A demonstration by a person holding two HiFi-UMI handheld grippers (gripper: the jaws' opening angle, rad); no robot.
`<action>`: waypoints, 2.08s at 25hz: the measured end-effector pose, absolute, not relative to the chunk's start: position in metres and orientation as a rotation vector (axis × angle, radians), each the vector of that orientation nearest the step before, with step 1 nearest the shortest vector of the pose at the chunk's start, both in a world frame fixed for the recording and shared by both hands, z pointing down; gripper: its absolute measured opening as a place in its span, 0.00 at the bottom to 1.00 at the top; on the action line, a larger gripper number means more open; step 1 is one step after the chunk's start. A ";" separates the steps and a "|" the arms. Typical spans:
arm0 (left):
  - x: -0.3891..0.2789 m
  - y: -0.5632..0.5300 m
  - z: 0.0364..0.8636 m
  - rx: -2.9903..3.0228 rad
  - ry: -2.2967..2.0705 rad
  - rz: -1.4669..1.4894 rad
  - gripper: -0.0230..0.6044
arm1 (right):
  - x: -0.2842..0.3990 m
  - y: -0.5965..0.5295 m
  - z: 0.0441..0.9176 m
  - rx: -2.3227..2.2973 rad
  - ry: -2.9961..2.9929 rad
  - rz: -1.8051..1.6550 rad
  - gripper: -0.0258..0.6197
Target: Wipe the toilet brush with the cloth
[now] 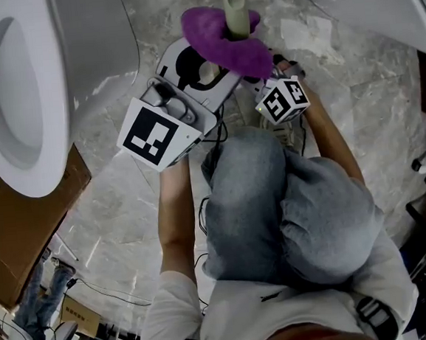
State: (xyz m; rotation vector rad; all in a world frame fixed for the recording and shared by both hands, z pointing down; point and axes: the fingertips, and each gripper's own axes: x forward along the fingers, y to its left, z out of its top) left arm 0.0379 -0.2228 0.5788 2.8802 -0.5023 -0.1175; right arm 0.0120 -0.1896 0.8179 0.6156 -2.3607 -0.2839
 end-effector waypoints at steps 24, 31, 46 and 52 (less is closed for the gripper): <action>0.033 -0.218 0.577 2.894 -0.500 -0.123 0.26 | 0.011 -0.187 0.813 0.598 -2.357 -0.291 0.18; 0.035 -0.206 0.612 2.908 -0.514 -0.018 0.23 | 0.010 -0.189 0.811 0.618 -2.373 -0.299 0.18; 0.034 -0.189 0.689 2.886 -0.562 0.111 0.21 | 0.011 -0.187 0.811 0.615 -2.371 -0.292 0.18; 0.032 -0.187 0.725 2.874 -0.601 0.203 0.21 | 0.011 -0.188 0.811 0.633 -2.388 -0.290 0.18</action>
